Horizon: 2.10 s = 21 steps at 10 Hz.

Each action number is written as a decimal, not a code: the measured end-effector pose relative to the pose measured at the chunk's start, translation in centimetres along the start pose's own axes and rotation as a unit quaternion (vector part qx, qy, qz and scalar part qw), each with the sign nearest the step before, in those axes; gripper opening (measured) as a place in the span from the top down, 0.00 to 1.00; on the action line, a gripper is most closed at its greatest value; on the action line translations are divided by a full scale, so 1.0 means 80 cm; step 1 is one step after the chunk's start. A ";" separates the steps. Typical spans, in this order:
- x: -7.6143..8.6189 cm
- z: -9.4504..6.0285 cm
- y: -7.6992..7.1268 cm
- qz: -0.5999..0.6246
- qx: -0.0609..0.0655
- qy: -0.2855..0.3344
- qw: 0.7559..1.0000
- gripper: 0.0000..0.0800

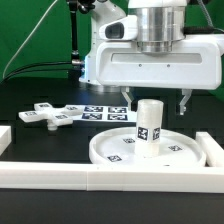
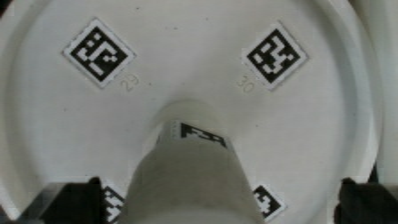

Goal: Assemble round table

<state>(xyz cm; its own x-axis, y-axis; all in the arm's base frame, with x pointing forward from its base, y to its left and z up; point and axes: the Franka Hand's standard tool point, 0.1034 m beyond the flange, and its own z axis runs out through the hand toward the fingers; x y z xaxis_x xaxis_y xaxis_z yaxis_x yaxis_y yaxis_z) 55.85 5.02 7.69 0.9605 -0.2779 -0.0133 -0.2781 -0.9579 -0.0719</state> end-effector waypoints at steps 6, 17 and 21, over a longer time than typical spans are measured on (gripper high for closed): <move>0.009 -0.002 -0.005 -0.335 -0.023 0.005 0.942 0.19; 0.014 0.000 0.000 -0.696 -0.044 -0.011 0.717 0.19; 0.013 0.001 0.005 -0.752 -0.047 -0.018 0.657 0.19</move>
Offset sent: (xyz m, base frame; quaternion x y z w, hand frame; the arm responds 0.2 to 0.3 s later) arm 0.0182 0.0031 0.0012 -0.0251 -0.0024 -0.3011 0.9533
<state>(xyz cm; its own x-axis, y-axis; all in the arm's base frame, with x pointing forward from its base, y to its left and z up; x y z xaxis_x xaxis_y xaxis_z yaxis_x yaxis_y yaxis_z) 56.76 4.36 7.54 0.1476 0.9888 -0.0204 0.9887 -0.1469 0.0309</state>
